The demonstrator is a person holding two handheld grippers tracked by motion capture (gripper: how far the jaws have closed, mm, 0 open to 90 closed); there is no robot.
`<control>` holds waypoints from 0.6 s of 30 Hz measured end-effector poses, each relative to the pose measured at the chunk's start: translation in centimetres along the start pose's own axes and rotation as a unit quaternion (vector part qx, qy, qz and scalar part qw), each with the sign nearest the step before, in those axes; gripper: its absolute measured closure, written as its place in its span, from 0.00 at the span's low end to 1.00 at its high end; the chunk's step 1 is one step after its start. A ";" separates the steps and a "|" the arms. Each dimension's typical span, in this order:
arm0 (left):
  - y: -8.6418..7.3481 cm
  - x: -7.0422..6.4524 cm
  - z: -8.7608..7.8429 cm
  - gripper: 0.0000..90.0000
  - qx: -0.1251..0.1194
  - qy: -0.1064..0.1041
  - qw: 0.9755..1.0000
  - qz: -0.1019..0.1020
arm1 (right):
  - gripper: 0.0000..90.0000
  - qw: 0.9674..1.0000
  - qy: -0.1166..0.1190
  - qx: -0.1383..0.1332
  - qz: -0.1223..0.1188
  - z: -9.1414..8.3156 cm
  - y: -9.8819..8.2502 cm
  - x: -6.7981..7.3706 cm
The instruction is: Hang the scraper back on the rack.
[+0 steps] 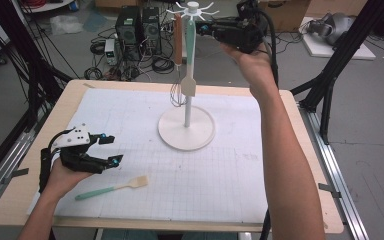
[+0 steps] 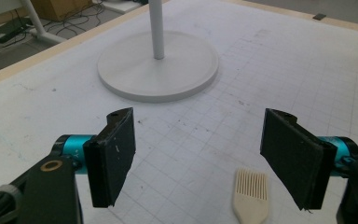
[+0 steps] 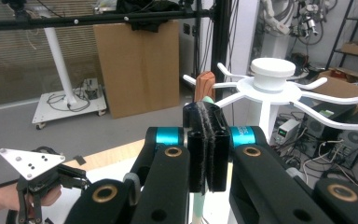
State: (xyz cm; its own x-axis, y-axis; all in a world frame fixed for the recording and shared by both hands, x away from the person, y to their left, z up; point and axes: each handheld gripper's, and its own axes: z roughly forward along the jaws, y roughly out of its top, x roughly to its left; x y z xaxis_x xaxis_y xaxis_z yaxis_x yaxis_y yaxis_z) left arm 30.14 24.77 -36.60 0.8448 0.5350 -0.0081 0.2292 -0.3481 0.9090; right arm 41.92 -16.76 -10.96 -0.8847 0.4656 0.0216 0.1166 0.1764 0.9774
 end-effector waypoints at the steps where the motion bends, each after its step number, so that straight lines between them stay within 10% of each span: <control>1: 0.0 0.0 0.0 0.30 -0.001 0.000 1.000 -0.001 | 0.99 1.000 -0.001 0.001 0.001 0.1 0.0 0.1; 18: 0.1 0.1 -0.1 0.30 -0.003 0.000 1.000 -0.001 | 0.99 1.000 -0.021 0.008 -0.011 0.9 0.2 0.9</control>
State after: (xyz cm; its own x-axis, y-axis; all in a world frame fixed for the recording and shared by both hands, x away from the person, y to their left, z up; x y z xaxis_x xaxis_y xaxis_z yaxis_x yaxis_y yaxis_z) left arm 30.14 24.88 -36.50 0.8442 0.5360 -0.0106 0.2285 -0.3419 0.9115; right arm 41.56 -15.51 -10.96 -0.8678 0.4968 -0.0090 0.1049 0.2009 0.9740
